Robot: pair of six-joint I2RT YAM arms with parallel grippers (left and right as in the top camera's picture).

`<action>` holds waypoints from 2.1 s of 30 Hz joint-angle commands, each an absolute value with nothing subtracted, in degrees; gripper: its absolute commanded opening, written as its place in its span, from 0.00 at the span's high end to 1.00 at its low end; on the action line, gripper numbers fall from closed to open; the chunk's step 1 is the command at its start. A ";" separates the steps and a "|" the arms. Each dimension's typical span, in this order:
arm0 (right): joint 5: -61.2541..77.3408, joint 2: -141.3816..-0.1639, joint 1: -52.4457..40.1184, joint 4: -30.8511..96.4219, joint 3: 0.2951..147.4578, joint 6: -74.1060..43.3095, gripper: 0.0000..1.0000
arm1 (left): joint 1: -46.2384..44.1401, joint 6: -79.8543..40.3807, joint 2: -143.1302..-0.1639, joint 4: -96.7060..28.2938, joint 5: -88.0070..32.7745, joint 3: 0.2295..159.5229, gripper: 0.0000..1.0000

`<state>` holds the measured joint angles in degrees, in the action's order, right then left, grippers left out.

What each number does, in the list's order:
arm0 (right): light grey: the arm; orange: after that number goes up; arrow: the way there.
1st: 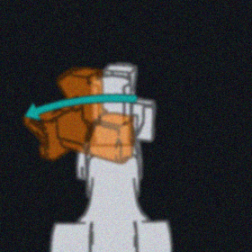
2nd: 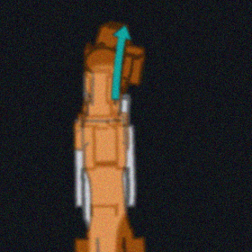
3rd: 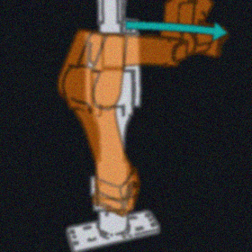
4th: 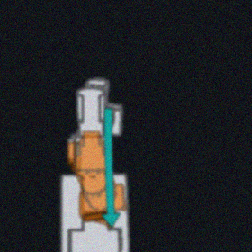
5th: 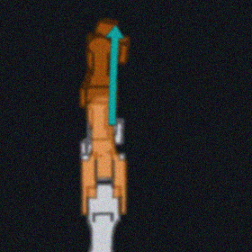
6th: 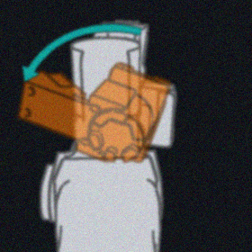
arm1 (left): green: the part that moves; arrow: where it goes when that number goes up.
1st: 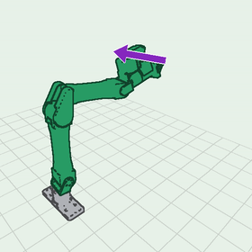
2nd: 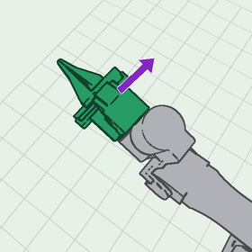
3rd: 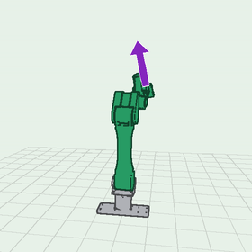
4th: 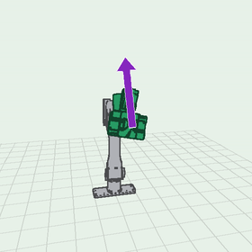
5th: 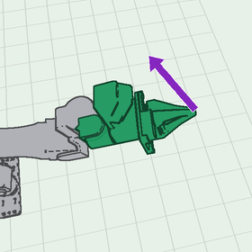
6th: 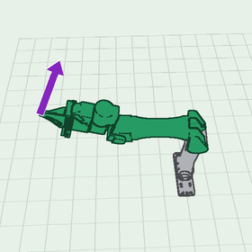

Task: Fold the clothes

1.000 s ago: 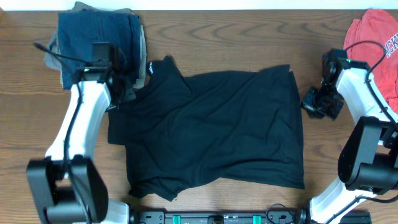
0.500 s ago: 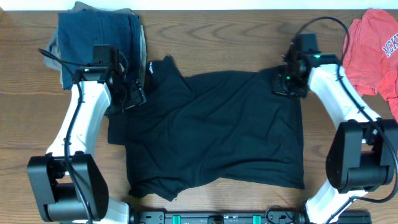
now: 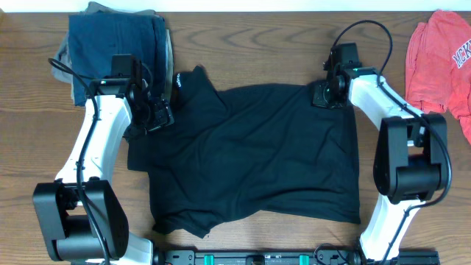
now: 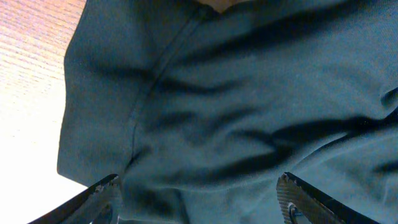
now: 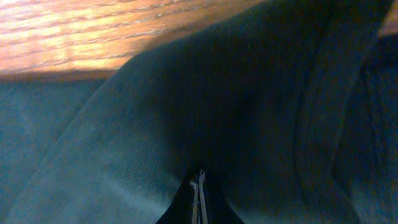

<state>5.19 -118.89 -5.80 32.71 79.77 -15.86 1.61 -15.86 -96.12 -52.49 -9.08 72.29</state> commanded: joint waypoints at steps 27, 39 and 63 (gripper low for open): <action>-12.19 -124.75 10.72 40.40 88.51 -9.78 0.99 | 1.52 -15.77 -96.36 -53.10 -9.52 71.42 0.04; 2.68 -124.73 13.41 73.38 123.22 -13.23 0.81 | 1.52 -15.77 -96.36 -53.93 -10.09 71.40 0.00; -2.15 -98.08 1.43 91.83 98.45 -22.17 0.99 | 1.52 -15.77 -96.36 -55.88 -10.09 71.40 0.00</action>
<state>4.05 -105.47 2.11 93.43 105.80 -16.32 1.61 -16.10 -96.12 -55.64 -10.15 71.75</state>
